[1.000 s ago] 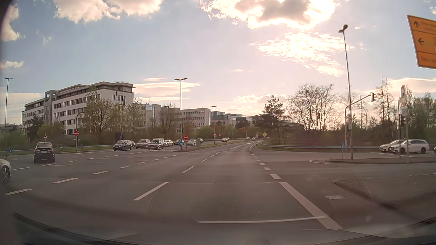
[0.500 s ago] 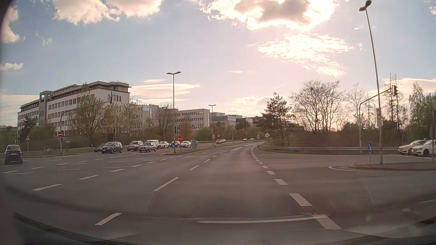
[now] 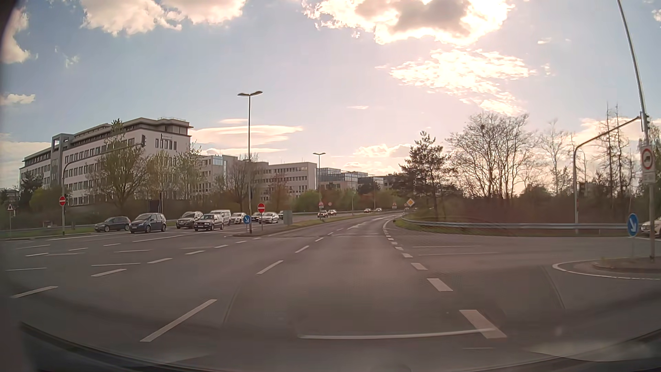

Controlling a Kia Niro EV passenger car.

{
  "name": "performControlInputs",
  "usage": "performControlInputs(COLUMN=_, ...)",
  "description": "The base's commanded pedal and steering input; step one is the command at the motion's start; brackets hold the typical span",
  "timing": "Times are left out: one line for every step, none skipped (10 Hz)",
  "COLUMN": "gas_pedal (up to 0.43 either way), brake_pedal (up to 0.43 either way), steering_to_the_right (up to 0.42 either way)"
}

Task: Follow the waypoints while adhering to traffic rules and regulations

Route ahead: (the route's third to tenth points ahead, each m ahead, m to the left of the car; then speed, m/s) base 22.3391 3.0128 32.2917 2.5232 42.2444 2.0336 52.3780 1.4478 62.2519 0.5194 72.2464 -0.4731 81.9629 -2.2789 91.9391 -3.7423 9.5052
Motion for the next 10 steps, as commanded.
performControlInputs(gas_pedal=0.209, brake_pedal=0.000, steering_to_the_right=-0.002)
performControlInputs(gas_pedal=0.209, brake_pedal=0.000, steering_to_the_right=-0.002)
performControlInputs(gas_pedal=0.209, brake_pedal=0.000, steering_to_the_right=-0.002)
performControlInputs(gas_pedal=0.209, brake_pedal=0.000, steering_to_the_right=-0.002)
performControlInputs(gas_pedal=0.209, brake_pedal=0.000, steering_to_the_right=-0.002)
performControlInputs(gas_pedal=0.209, brake_pedal=0.000, steering_to_the_right=-0.002)
performControlInputs(gas_pedal=0.209, brake_pedal=0.000, steering_to_the_right=-0.002)
performControlInputs(gas_pedal=0.209, brake_pedal=0.000, steering_to_the_right=-0.002)
performControlInputs(gas_pedal=0.209, brake_pedal=0.000, steering_to_the_right=-0.002)
performControlInputs(gas_pedal=0.209, brake_pedal=0.000, steering_to_the_right=-0.002)
